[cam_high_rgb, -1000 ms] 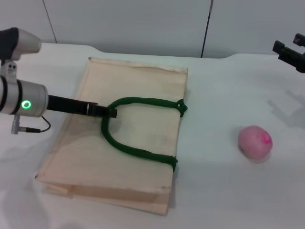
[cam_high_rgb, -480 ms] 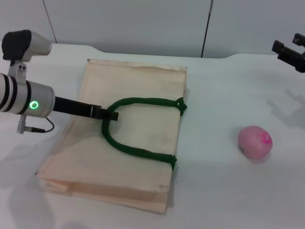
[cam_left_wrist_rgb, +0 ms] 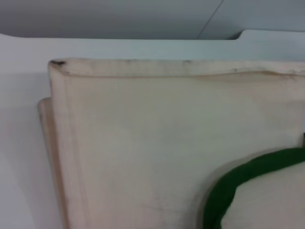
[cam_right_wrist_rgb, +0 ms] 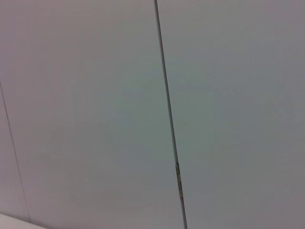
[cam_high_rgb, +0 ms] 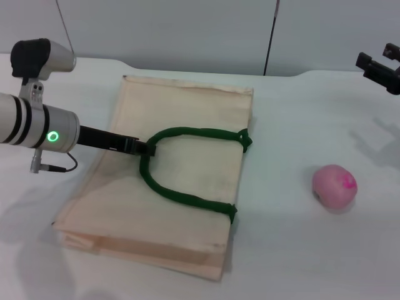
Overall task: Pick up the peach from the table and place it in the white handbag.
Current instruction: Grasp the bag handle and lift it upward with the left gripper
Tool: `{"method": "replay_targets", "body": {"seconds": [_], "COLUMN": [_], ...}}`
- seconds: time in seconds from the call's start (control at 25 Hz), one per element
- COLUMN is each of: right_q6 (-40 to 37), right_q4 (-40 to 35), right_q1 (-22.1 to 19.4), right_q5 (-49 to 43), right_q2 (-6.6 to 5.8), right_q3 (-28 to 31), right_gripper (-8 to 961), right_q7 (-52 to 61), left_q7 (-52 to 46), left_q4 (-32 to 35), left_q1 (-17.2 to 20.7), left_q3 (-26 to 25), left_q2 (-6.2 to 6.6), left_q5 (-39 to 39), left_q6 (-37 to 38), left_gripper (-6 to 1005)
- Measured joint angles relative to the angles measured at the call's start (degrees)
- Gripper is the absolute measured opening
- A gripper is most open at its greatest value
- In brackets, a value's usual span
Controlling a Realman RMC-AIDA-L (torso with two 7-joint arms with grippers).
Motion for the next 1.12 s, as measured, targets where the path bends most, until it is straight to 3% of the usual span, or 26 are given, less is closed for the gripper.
{"method": "replay_targets", "body": {"seconds": [0.44, 1.12], "right_q6": [0.8, 0.9], "right_q4": [0.0, 0.0], "right_q1": [0.1, -0.2], "right_q5": [0.0, -0.2], "right_q2": [0.0, -0.04], "right_q3": [0.1, 0.0], "right_gripper": [742, 741], "right_q7": [0.0, 0.3], "left_q7": [0.0, 1.7], "left_q4": [0.1, 0.0], "left_q1": [-0.1, 0.1], "left_q3": [0.0, -0.1], "left_q2": [-0.04, -0.23], "left_q5": [0.1, -3.4], "left_q6": [0.0, 0.0], "left_gripper": [268, 170]}}
